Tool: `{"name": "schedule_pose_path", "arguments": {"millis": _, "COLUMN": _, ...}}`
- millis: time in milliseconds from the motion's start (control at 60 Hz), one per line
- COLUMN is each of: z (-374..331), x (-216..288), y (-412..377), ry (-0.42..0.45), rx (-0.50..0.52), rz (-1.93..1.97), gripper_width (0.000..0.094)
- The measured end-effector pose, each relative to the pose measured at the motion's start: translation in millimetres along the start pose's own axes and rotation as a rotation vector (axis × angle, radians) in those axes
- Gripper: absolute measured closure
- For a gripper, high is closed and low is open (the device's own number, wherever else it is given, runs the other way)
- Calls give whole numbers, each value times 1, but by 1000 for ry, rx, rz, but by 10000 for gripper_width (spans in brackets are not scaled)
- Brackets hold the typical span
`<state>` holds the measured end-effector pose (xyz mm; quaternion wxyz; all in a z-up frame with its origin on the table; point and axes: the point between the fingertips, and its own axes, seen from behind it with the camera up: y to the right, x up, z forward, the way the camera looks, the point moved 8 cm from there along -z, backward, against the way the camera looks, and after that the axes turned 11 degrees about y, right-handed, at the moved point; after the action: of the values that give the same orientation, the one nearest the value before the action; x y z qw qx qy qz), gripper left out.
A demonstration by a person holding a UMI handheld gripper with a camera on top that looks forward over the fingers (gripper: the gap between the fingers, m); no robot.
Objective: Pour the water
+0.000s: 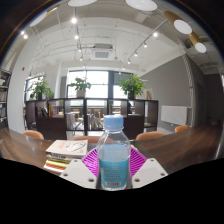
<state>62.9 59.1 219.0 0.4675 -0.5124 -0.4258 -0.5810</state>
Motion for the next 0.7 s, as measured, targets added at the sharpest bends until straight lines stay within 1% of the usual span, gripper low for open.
{"name": "schedule_pose_path", "arguments": {"millis": 67, "z": 6, "x": -14, "y": 11, "ry": -37, "rx": 2, "rz": -18, "gripper_width": 585}}
{"name": "schedule_pose_path", "arguments": {"millis": 83, "z": 13, "x": -32, "y": 20, "ry": -44, "rx": 3, "rz": -21, "gripper_width": 588}}
{"name": "schedule_pose_path", "arguments": {"millis": 183, "z": 16, "x": -52, "y": 37, "ry": -85, "rx": -2, "rz": -1, "gripper_width": 586}}
{"name": "schedule_pose_path", "arguments": {"millis": 217, "z": 6, "x": -52, "y": 34, "ry": -98, "rx": 1, "rz": 12, "gripper_width": 585}}
{"name": "schedule_pose_path", "arguments": {"millis": 233, "z": 24, "x": -73, "y": 41, "ry": -98, "rx": 5, "rz": 16, "gripper_width": 589}}
{"name": "schedule_pose_path", "arguments": {"millis": 333, "z": 12, "x": -97, "y": 48, "ry": -136, "rx": 19, "rz": 22, "gripper_width": 587}}
{"name": "schedule_pose_path", "arguments": {"millis": 400, "z": 19, "x": -119, "y": 47, "ry": -158, "rx": 39, "rz": 27, "gripper_width": 587}}
{"name": "schedule_pose_path", "arguments": {"millis": 417, "z": 18, "x": -125, "y": 48, "ry": -174, "rx": 45, "rz": 24, "gripper_width": 566}}
{"name": "schedule_pose_path", "arguments": {"millis": 433, "z": 17, "x": -121, "y": 48, "ry": -137, "rx": 47, "rz": 21, "gripper_width": 570}}
{"name": "schedule_pose_path", "arguments": {"millis": 450, "z": 17, "x": -123, "y": 48, "ry": -122, "rx": 42, "rz": 20, "gripper_width": 572}}
{"name": "schedule_pose_path", "arguments": {"millis": 467, "z": 20, "x": -125, "y": 49, "ry": -130, "rx": 37, "rz": 18, "gripper_width": 567}}
{"name": "schedule_pose_path", "arguments": {"millis": 600, "z": 12, "x": -126, "y": 49, "ry": -95, "rx": 24, "rz": 27, "gripper_width": 566}}
{"name": "schedule_pose_path", "arguments": {"millis": 700, "z": 6, "x": -124, "y": 49, "ry": -96, "rx": 35, "rz": 26, "gripper_width": 497}}
